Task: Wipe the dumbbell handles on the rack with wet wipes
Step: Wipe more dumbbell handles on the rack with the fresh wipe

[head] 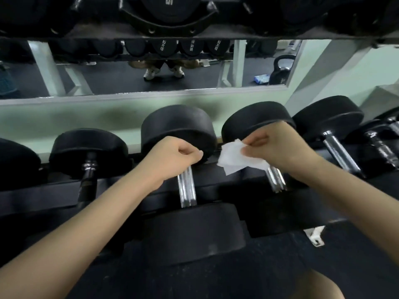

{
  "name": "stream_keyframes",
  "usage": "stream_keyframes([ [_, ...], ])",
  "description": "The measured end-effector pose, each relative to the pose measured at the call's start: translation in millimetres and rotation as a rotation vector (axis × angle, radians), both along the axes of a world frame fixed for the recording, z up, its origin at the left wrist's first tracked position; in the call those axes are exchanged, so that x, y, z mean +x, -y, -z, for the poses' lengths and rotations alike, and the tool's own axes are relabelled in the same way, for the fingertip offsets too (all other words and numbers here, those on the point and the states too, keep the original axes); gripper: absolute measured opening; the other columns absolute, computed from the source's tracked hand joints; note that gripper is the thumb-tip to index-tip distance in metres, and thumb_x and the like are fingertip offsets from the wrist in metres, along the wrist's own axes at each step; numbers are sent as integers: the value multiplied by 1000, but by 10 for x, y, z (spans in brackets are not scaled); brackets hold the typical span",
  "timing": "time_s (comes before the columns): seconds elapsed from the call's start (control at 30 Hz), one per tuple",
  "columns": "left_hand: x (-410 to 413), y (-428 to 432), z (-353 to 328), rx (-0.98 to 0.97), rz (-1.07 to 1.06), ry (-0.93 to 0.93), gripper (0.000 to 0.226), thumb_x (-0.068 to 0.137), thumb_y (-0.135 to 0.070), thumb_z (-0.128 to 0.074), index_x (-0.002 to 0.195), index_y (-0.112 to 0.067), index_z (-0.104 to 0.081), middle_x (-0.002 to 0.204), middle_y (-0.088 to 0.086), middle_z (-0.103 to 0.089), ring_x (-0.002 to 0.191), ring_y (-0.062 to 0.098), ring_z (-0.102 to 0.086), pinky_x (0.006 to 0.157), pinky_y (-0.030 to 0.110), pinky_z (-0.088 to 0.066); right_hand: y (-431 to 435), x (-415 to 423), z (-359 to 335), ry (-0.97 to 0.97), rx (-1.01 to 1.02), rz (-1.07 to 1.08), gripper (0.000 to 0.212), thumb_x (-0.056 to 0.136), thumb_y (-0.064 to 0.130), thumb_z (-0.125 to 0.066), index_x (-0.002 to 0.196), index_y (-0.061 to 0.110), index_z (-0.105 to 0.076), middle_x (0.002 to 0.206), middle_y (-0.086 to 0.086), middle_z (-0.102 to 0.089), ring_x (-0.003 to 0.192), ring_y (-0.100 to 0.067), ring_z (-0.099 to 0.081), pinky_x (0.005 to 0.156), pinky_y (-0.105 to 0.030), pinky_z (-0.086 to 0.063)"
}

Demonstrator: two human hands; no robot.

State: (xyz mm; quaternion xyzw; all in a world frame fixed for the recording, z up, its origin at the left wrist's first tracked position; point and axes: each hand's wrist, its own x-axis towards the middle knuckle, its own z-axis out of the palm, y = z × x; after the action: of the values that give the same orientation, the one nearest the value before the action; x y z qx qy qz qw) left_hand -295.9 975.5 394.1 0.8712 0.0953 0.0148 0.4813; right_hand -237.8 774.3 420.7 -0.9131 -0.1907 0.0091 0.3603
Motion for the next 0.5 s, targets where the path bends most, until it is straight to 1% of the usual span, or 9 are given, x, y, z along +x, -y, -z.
stream_keyframes([
  [0.07, 73, 209, -37, -3, 35, 39, 12, 86, -26, -65, 76, -32, -67, 79, -18, -67, 76, -2, -60, 77, 21, -48, 331, 78, -110, 41, -45, 6, 11, 77, 10, -73, 89, 12, -75, 72, 12, -65, 72, -3, -62, 68, -13, -46],
  [0.13, 186, 447, -10, 27, 59, 42, 10, 85, -25, -65, 79, -32, -69, 83, -19, -68, 82, -2, -62, 80, 20, -48, 637, 247, -153, 96, -112, 47, 12, 77, 12, -74, 88, 15, -75, 75, 8, -67, 76, -6, -63, 72, -17, -45],
  [0.23, 364, 798, 118, 35, 58, 7, 7, 85, -24, -66, 88, -25, -72, 86, -14, -69, 86, 3, -62, 75, 20, -48, 994, 510, -95, 123, -209, 47, 13, 75, 14, -77, 88, 19, -75, 82, 4, -70, 79, -9, -64, 78, -23, -47],
  [0.27, 423, 896, 171, 28, 49, -17, 9, 85, -23, -66, 91, -21, -72, 88, -9, -69, 87, 6, -63, 75, 22, -49, 1073, 587, -40, 120, -213, 18, 14, 75, 13, -77, 88, 19, -75, 82, 4, -71, 79, -9, -65, 77, -21, -48],
  [0.3, 474, 979, 219, 23, 39, -42, 12, 85, -21, -66, 94, -18, -72, 91, -5, -70, 89, 9, -63, 77, 25, -51, 1125, 644, 29, 114, -208, -19, 15, 75, 11, -76, 89, 17, -76, 81, 5, -70, 77, -6, -65, 75, -15, -46],
  [0.37, 565, 1108, 287, 24, -3, -49, 15, 85, -19, -65, 97, -14, -72, 95, 1, -71, 91, 13, -64, 80, 27, -52, 1165, 735, 195, 128, -186, -91, 16, 76, 7, -74, 90, 15, -76, 77, 7, -69, 68, 4, -61, 66, -5, -41],
  [0.4, 600, 1150, 303, 53, -46, 1, 15, 85, -19, -65, 96, -13, -72, 95, 1, -71, 89, 13, -65, 79, 26, -51, 1161, 772, 285, 163, -173, -122, 16, 77, 5, -73, 90, 14, -77, 78, 7, -70, 67, 5, -60, 65, -5, -40],
  [0.43, 624, 1177, 298, 115, -106, 89, 13, 85, -19, -65, 93, -13, -73, 92, 1, -72, 86, 13, -65, 76, 23, -49, 1141, 808, 375, 234, -161, -163, 16, 77, 4, -72, 90, 13, -77, 81, 4, -71, 71, 1, -63, 67, -7, -40],
  [0.5, 648, 1196, 231, 286, -253, 296, 9, 83, -21, -67, 85, -15, -72, 84, -1, -70, 76, 12, -62, 71, 19, -43, 1084, 893, 547, 385, -200, -288, 17, 73, 3, -72, 88, 10, -77, 83, -4, -72, 74, -21, -69, 69, -17, -47],
])
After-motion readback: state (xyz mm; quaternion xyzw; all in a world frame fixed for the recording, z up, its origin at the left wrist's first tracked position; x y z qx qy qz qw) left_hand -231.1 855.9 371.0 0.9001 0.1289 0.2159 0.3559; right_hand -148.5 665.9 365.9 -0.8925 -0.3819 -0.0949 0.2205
